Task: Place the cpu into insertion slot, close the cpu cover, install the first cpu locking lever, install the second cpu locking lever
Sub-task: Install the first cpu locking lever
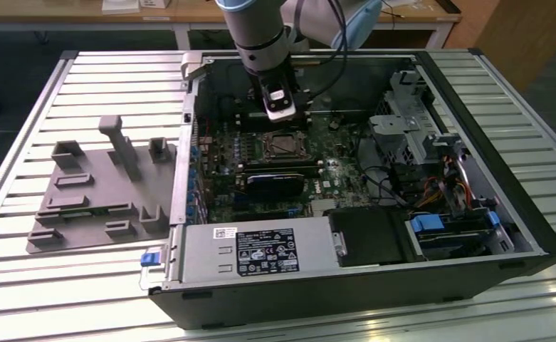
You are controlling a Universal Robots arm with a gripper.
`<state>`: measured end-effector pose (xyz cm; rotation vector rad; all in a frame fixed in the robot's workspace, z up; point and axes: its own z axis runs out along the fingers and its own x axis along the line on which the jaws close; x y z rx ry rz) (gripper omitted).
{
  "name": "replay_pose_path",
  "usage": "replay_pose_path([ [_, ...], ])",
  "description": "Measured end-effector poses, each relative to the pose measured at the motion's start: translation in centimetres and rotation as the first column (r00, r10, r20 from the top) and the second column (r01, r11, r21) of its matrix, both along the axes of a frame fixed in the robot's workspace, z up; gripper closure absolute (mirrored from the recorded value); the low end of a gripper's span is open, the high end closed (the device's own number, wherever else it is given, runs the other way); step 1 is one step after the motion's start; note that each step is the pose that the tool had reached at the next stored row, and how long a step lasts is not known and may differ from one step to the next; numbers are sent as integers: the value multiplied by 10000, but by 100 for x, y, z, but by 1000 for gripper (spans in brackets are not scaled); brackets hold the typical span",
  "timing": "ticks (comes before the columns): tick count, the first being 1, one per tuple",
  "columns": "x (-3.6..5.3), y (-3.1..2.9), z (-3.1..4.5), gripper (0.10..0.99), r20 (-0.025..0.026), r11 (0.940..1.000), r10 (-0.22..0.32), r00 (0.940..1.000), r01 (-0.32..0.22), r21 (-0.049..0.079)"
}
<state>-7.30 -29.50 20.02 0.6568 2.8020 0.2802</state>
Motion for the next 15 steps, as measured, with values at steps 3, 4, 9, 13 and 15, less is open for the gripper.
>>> replay_pose_path([
  [3, 0, 0, -6, 984, 67, 10000, 0, 10000, 0, -2],
  [4, 0, 0, -8, 984, 87, 10000, 1, 10000, -1, -4],
  [9, 0, 0, -27, 984, 165, 10000, 1, 9999, -1, -4],
  [13, -1, 0, -36, 984, 177, 10000, 0, 9998, 0, -8],
  [15, -3, 2, -39, 984, 179, 10000, 0, 9998, 0, -6],
])
